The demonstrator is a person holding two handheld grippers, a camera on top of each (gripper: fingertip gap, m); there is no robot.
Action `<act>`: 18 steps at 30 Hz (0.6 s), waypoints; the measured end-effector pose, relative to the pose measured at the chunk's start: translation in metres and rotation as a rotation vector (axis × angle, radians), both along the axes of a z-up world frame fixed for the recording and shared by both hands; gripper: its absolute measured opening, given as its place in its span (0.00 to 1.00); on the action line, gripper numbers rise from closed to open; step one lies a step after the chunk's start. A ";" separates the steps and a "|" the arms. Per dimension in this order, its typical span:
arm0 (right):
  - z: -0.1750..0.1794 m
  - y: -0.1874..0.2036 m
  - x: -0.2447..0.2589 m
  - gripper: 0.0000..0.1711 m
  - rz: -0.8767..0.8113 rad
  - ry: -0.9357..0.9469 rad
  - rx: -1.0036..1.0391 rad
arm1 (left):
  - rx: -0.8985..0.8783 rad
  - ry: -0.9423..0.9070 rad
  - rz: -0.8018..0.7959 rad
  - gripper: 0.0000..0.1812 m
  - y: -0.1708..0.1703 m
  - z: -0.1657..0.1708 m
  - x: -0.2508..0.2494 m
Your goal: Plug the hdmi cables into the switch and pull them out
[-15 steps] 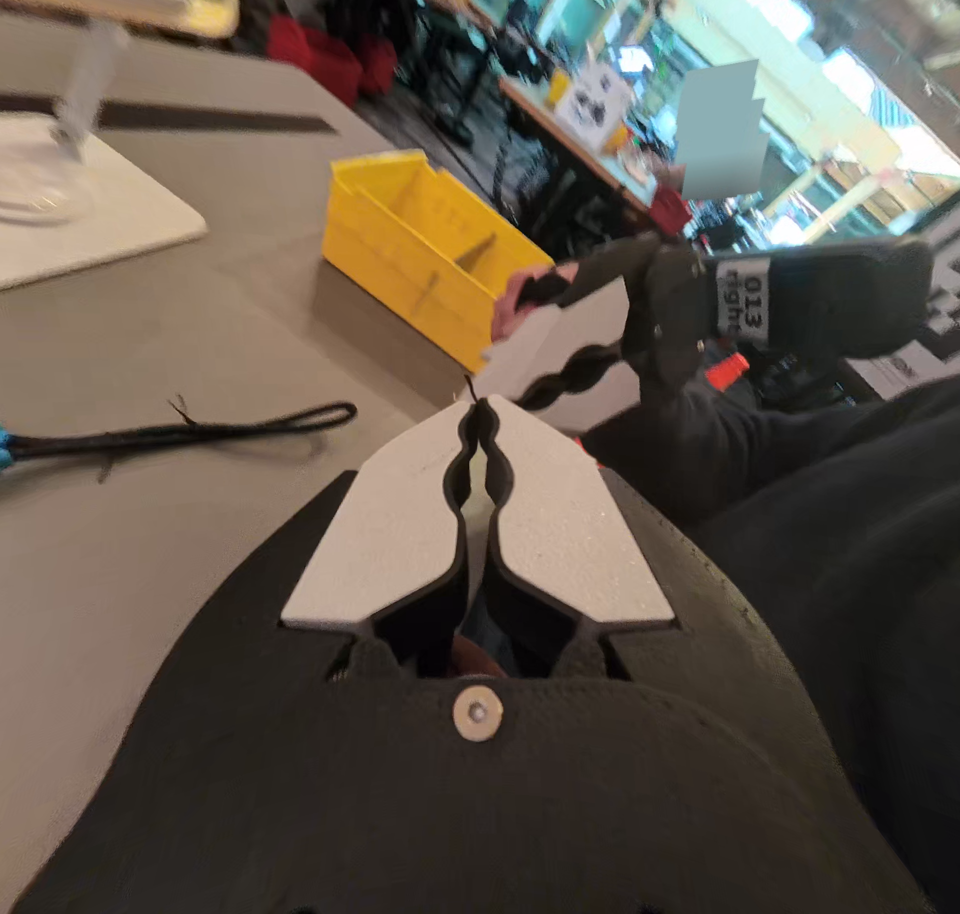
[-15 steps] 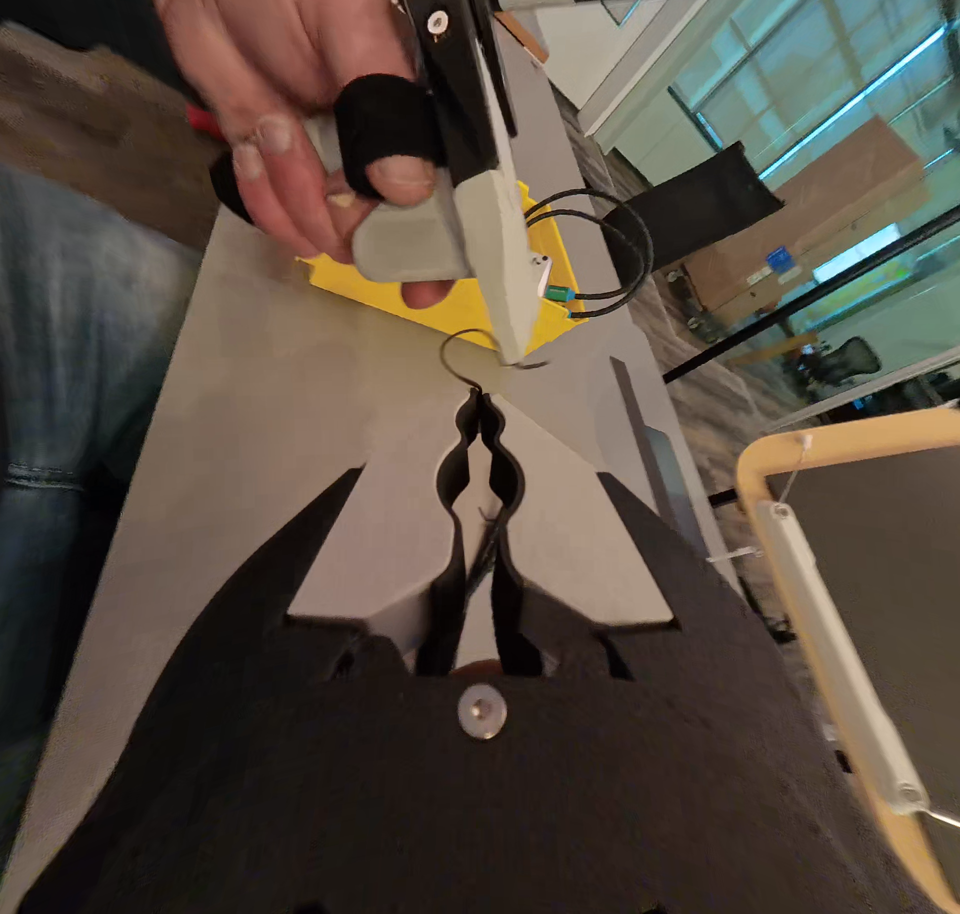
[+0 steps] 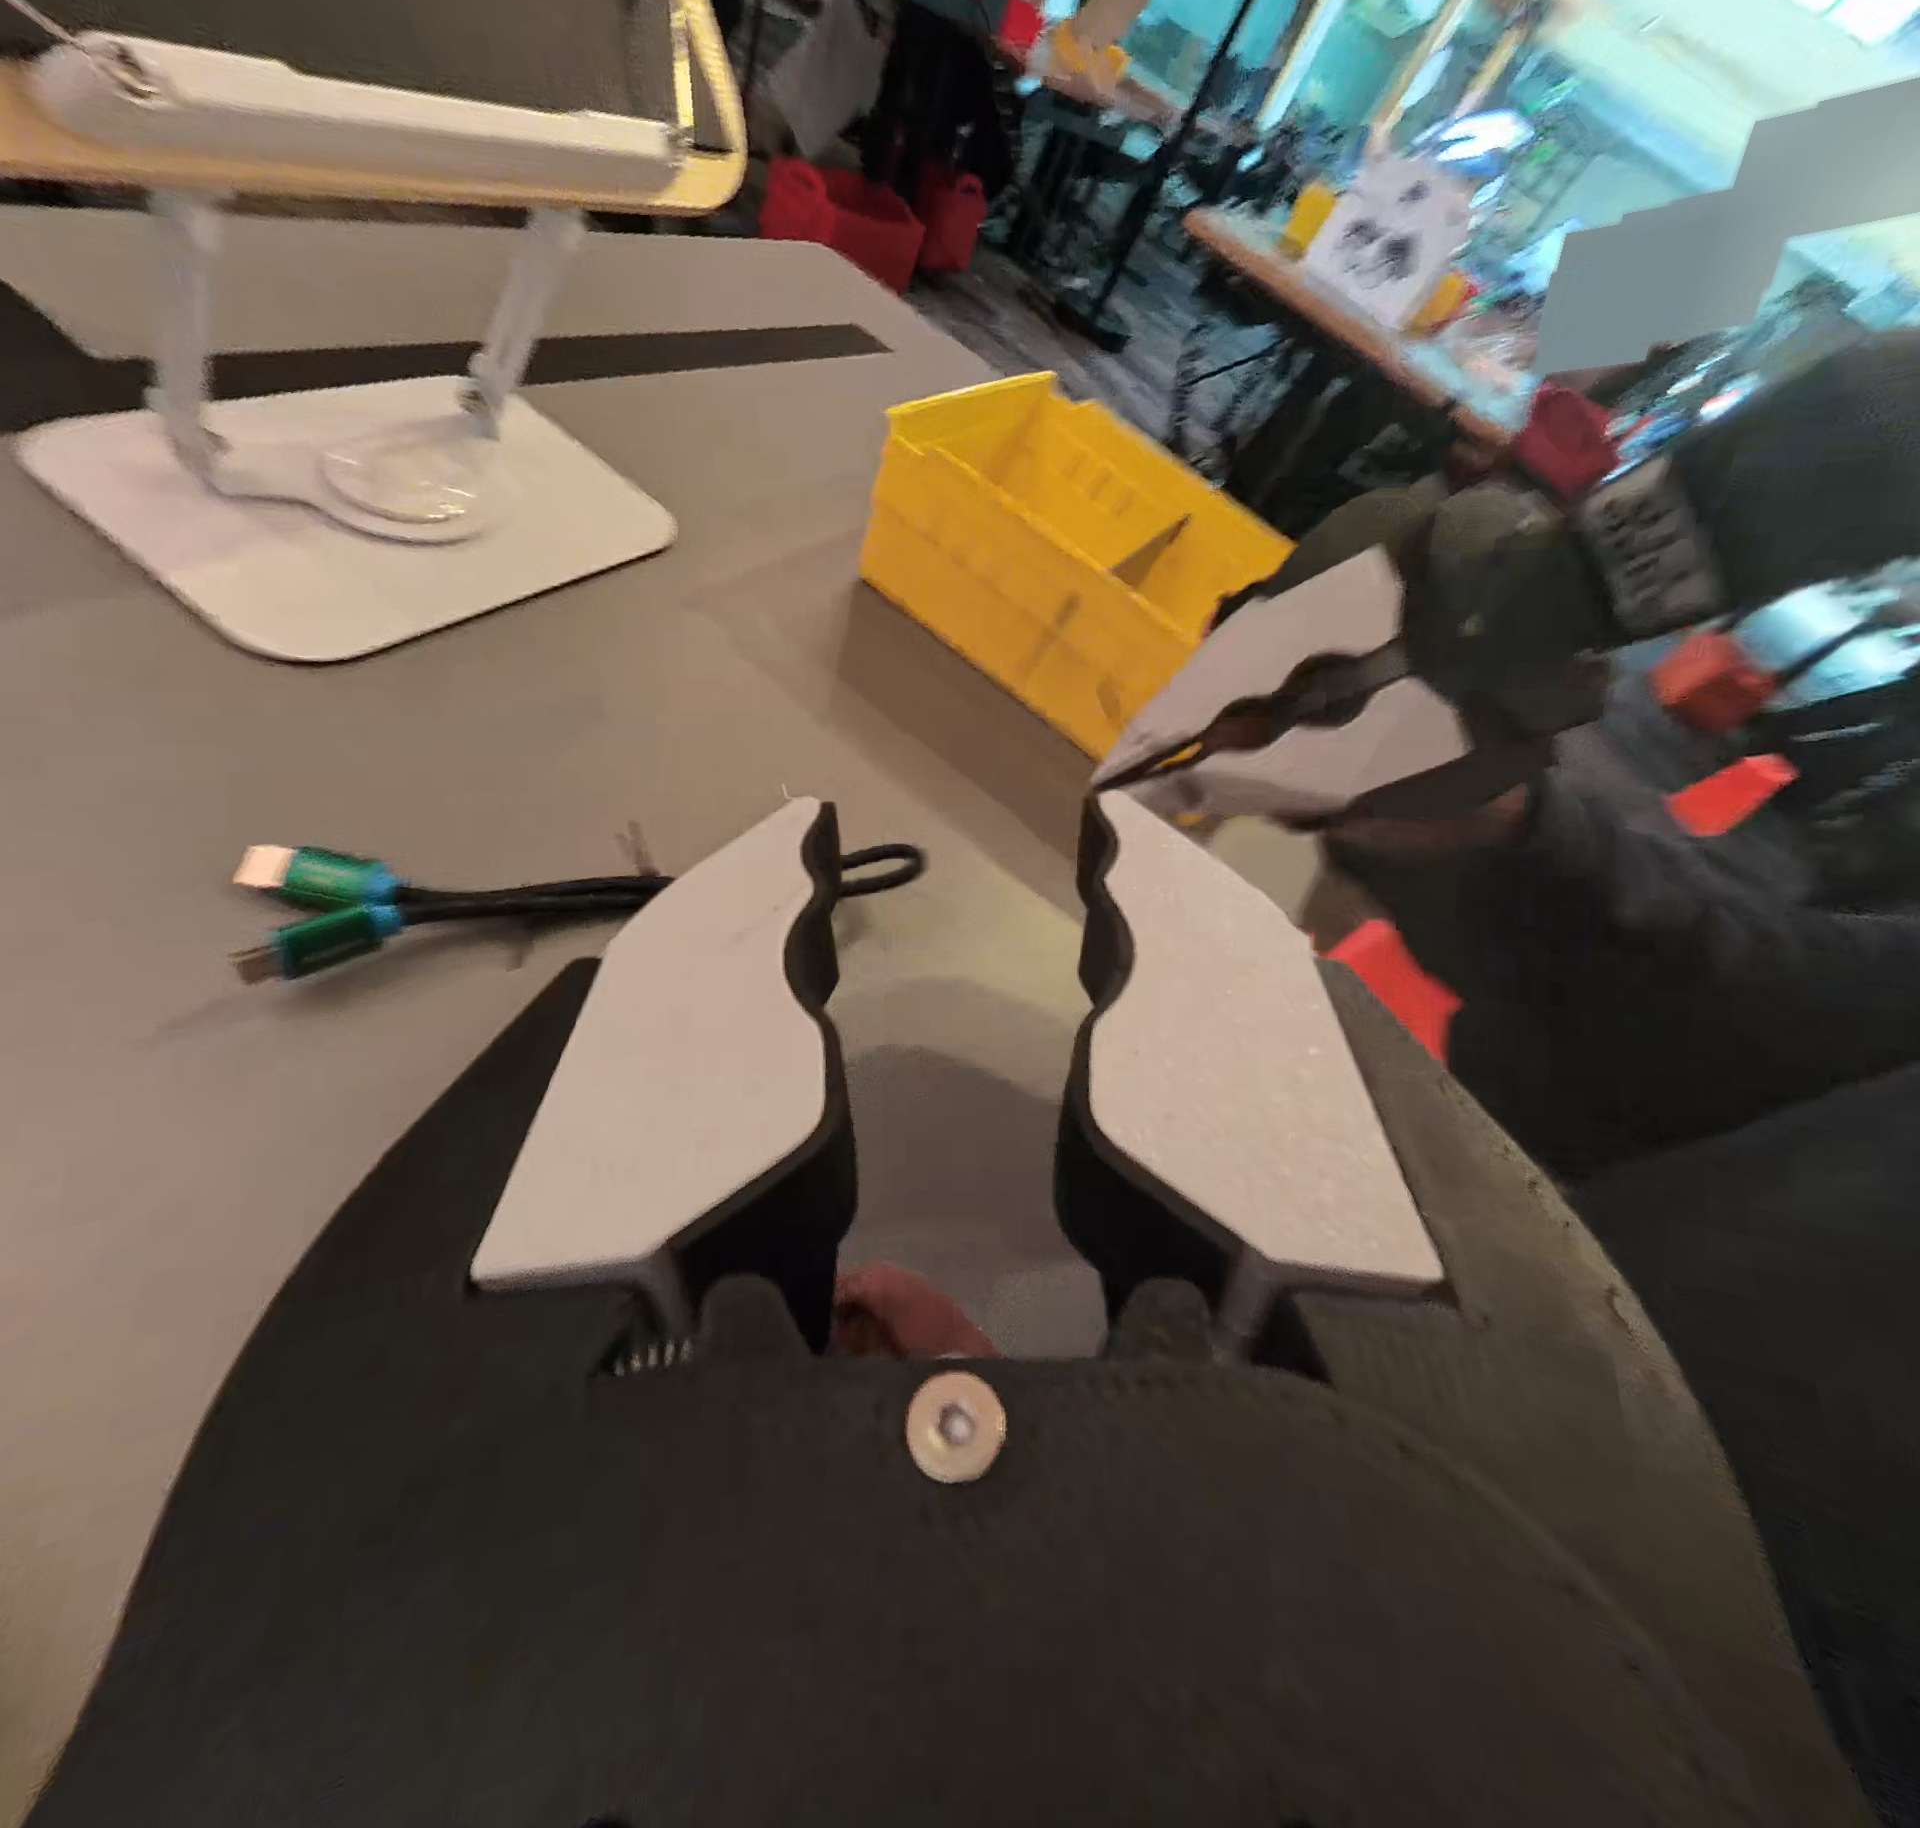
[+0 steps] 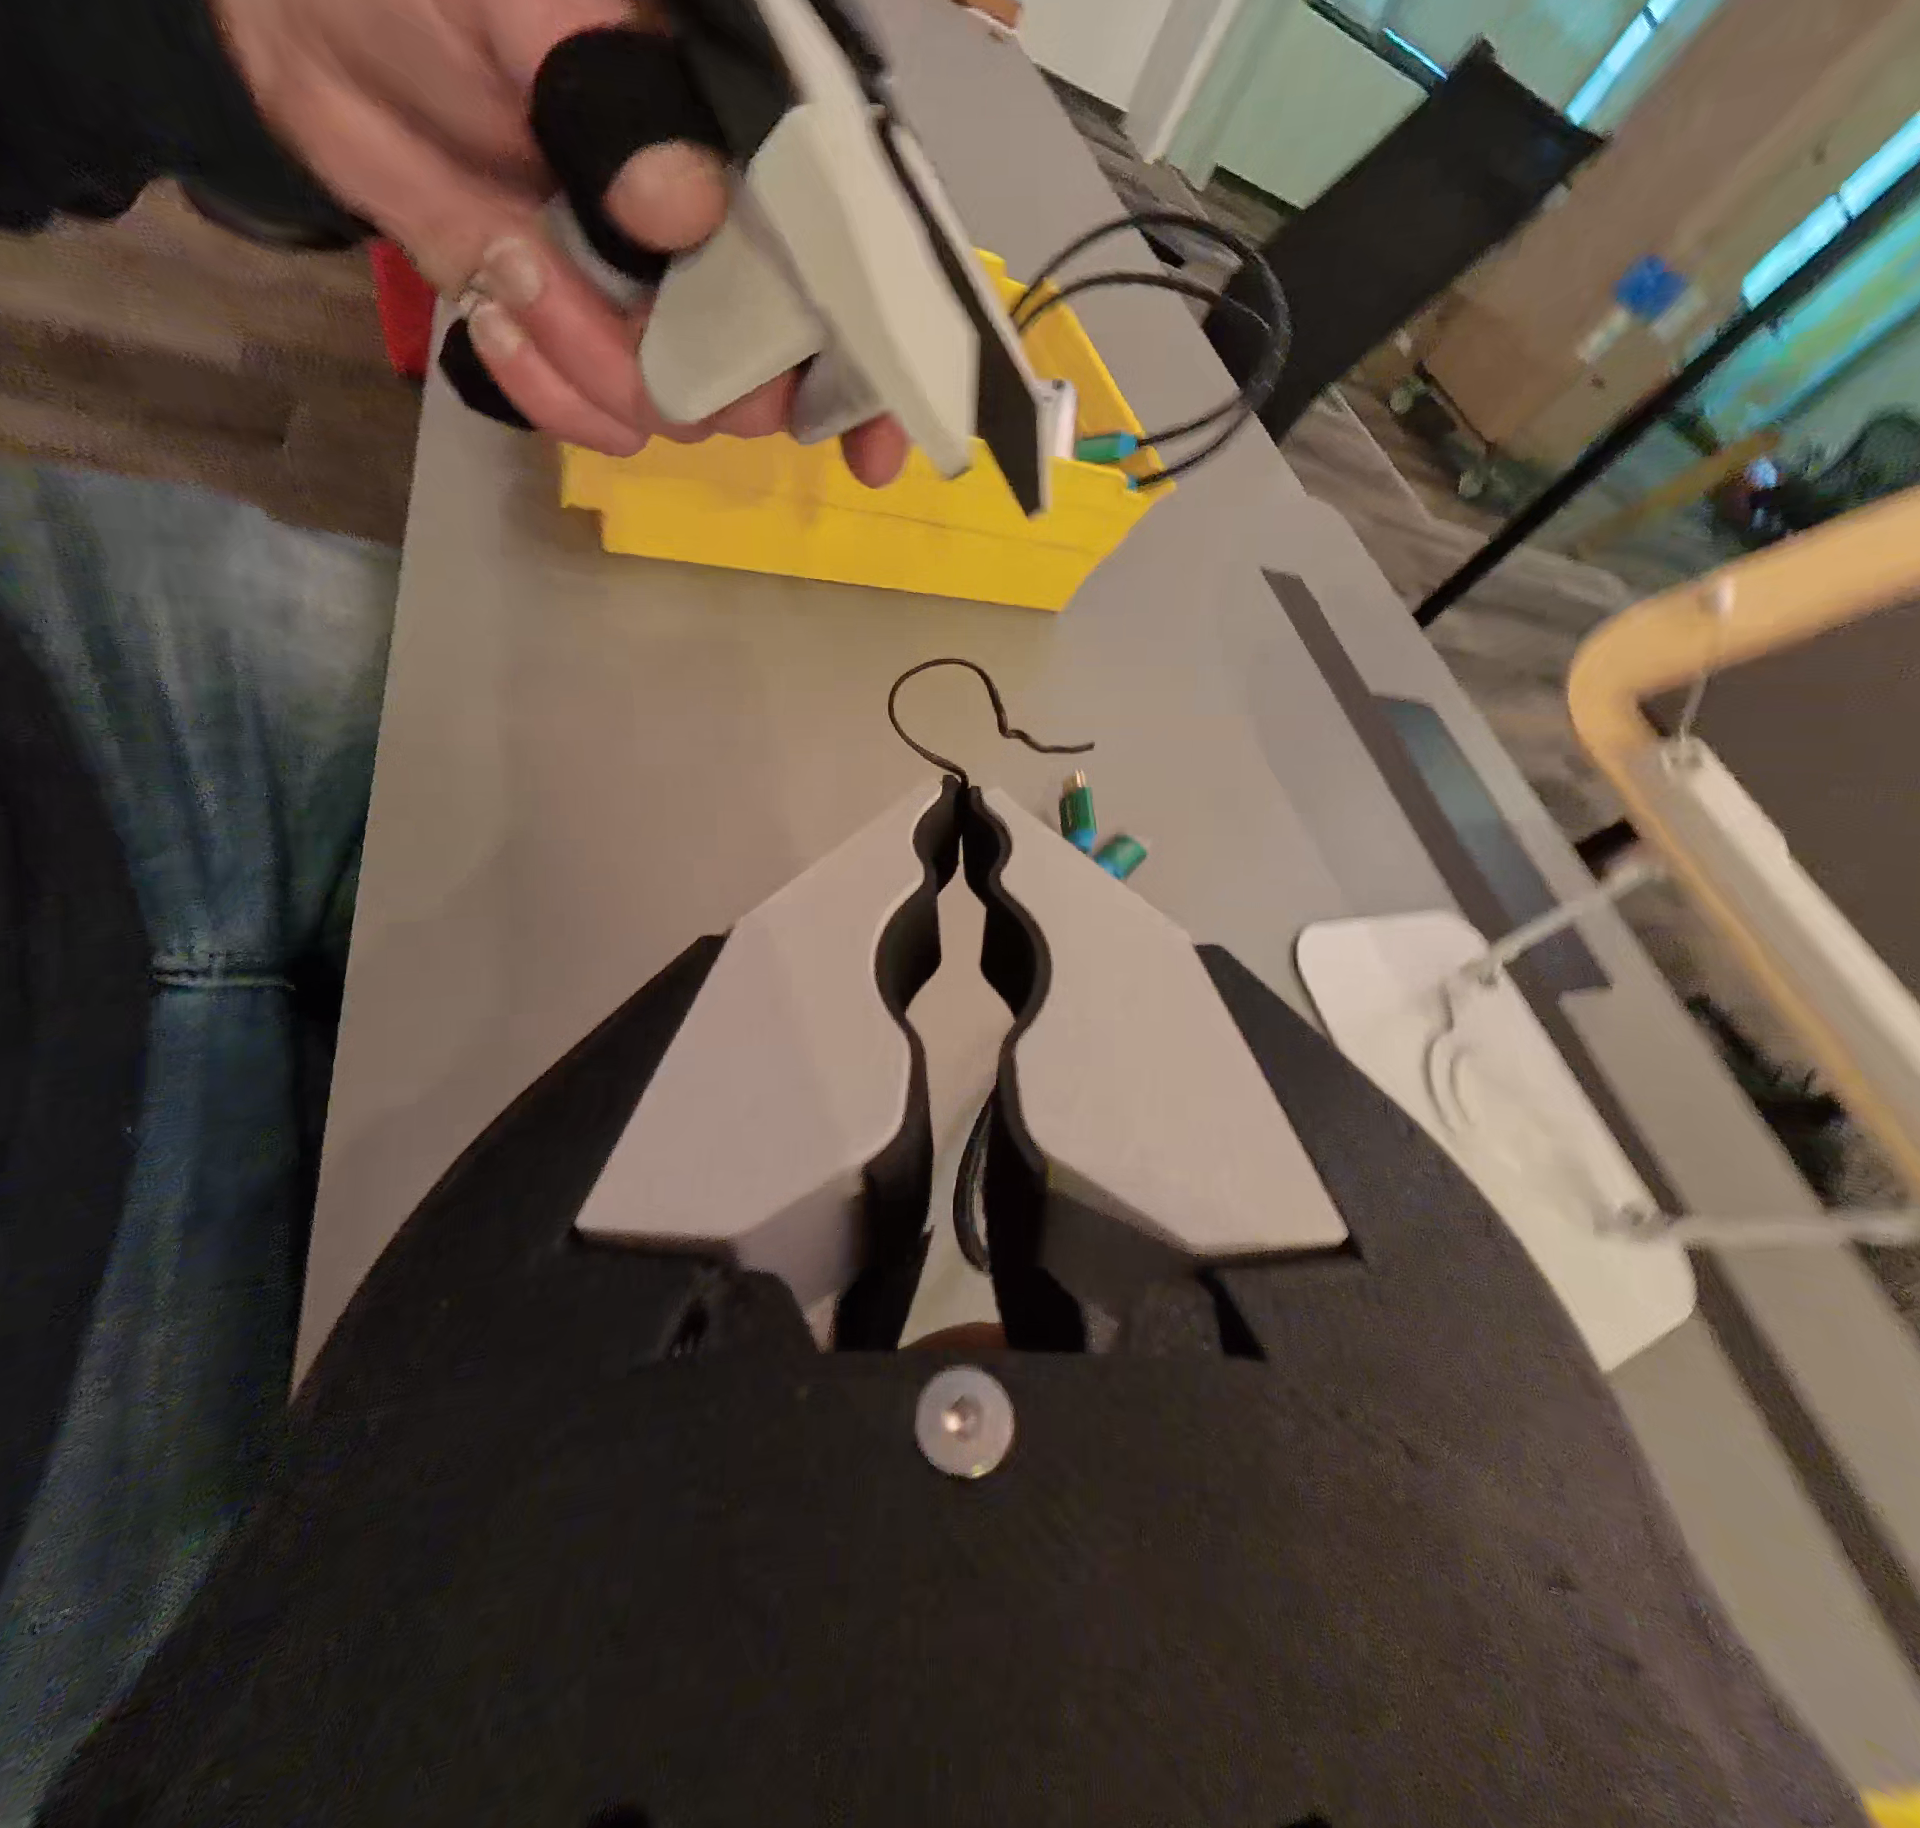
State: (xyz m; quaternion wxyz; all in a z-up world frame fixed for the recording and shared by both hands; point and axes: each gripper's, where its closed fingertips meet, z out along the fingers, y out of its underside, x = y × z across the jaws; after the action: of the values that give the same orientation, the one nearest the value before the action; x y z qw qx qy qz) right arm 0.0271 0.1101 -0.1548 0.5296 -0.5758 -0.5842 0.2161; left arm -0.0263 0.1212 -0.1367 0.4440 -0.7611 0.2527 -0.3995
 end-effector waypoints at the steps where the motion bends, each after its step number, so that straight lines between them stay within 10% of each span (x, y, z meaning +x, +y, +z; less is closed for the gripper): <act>1: 0.004 0.008 0.010 0.00 -0.042 0.044 -0.039 | 0.016 0.093 0.033 0.21 0.009 -0.012 -0.001; 6: 0.014 0.040 0.052 0.00 -0.219 0.205 -0.197 | 0.208 0.686 -0.036 0.21 0.040 -0.089 0.013; 18: 0.007 0.049 0.075 0.00 -0.270 0.319 -0.326 | 0.544 1.218 -0.559 0.20 0.080 -0.184 0.072</act>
State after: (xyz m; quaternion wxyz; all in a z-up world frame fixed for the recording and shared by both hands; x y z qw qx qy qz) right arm 0.1019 0.1594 -0.1477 0.5394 -0.6849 -0.3686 0.3226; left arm 0.0452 0.2010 -0.3212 0.2792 -0.6182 0.7310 0.0739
